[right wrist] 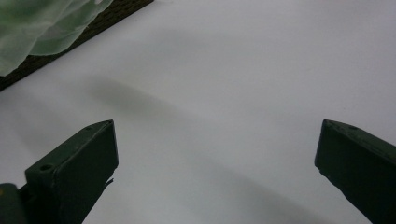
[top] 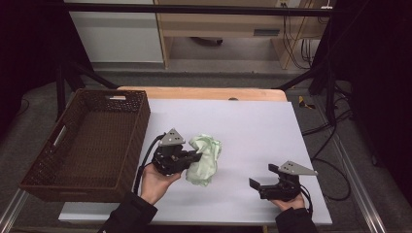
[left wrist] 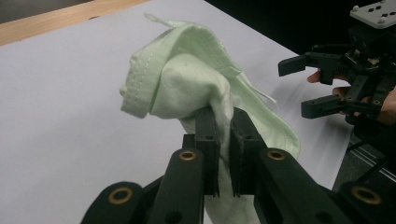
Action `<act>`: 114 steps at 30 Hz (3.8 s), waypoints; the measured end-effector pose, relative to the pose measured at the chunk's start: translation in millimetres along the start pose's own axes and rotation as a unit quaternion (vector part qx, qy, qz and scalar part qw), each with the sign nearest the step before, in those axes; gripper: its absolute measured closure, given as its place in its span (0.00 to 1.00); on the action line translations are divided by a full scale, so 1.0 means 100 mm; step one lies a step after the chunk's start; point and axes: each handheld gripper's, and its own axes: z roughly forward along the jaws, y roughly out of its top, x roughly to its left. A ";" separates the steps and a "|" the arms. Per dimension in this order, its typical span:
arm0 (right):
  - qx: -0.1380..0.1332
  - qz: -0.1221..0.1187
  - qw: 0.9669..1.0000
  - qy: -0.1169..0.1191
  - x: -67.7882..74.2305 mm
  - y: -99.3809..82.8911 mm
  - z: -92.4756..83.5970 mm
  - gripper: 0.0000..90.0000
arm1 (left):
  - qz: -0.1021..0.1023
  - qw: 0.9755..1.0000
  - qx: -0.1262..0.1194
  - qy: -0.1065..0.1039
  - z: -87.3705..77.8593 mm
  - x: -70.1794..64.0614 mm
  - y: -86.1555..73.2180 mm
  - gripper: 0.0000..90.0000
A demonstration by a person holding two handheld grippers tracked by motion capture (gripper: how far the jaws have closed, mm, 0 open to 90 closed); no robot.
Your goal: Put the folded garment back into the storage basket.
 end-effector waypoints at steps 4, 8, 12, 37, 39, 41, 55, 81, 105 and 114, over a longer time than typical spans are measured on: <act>0.000 0.001 1.000 0.000 0.00 0.00 0.00 0.00 | 0.002 1.000 0.000 0.004 -0.06 0.02 0.02 0.92; 0.000 0.000 1.000 0.000 0.00 0.00 0.00 0.00 | 0.001 1.000 0.000 0.007 -0.11 0.05 0.04 0.92; -0.001 0.002 1.000 0.000 0.00 0.00 0.00 0.00 | 0.000 1.000 -0.002 0.008 -0.16 0.08 0.05 0.92; 0.000 0.000 1.000 0.000 0.00 0.00 0.00 0.00 | -0.006 1.000 -0.012 0.020 -0.51 0.28 0.07 0.92; 0.000 0.000 1.000 0.000 0.00 0.00 0.00 0.00 | -0.007 1.000 -0.012 0.022 -0.54 0.30 0.07 0.92; 0.000 0.000 1.000 -0.001 0.00 0.00 0.00 0.00 | -0.008 1.000 -0.013 0.023 -0.57 0.32 0.06 0.92; 0.000 0.001 1.000 -0.001 0.00 0.00 0.00 0.00 | -0.008 0.999 -0.016 0.031 -0.76 0.43 0.07 0.92; 0.002 0.001 1.000 -0.001 0.00 0.00 0.00 0.00 | -0.021 0.998 -0.034 0.051 -1.18 0.70 0.04 0.92; 0.002 0.002 1.000 -0.001 0.00 0.00 0.00 0.00 | -0.031 0.996 -0.038 0.075 -1.47 0.95 0.01 0.92; 0.002 0.002 1.000 -0.001 0.01 0.00 0.01 0.00 | -0.036 0.995 -0.038 0.081 -1.56 1.03 -0.01 0.92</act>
